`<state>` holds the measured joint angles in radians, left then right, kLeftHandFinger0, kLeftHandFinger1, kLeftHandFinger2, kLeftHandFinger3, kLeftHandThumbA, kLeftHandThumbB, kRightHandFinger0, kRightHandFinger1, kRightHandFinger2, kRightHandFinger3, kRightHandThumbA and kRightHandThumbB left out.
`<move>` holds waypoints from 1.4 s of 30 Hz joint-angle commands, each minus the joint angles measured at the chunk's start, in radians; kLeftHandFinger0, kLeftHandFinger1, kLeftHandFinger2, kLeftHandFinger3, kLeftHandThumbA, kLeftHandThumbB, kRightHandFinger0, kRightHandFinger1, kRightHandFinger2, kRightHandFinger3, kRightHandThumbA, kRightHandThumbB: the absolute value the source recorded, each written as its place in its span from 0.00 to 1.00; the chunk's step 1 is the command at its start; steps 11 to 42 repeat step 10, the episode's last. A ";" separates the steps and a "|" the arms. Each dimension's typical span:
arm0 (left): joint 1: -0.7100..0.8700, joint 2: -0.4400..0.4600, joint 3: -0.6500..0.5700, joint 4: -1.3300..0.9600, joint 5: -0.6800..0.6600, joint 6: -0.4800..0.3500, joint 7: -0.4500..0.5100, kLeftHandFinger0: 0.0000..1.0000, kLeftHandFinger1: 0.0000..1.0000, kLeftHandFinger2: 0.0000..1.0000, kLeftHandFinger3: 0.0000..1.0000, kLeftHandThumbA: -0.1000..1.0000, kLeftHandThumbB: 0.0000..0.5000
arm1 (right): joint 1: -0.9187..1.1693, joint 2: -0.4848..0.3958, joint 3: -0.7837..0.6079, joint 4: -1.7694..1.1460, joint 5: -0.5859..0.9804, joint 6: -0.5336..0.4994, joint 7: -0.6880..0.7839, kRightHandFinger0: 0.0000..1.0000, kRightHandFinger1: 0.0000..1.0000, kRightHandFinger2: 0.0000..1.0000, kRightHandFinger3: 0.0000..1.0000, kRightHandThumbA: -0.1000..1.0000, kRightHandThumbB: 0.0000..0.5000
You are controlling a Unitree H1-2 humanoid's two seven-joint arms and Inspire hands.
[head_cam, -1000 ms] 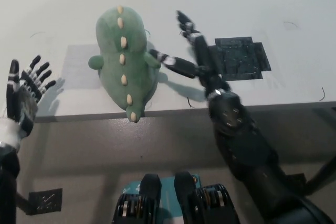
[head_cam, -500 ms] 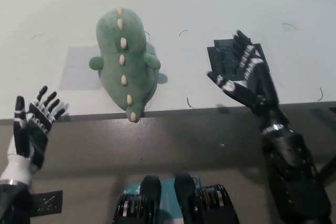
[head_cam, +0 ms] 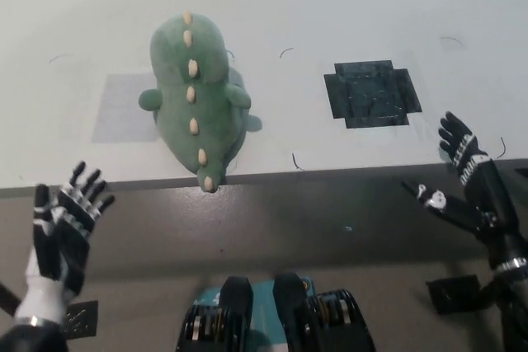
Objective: Use both hands to pick up a dinasour on the right side and move it to the left side
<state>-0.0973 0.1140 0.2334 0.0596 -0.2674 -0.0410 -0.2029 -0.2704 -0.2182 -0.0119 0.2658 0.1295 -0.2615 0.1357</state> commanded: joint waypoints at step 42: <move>0.083 -0.023 -0.072 -0.003 0.111 -0.188 0.022 1.00 1.00 1.00 1.00 1.00 0.80 | 0.101 -0.041 -0.025 -0.105 0.006 -0.112 0.049 1.00 1.00 1.00 1.00 1.00 0.55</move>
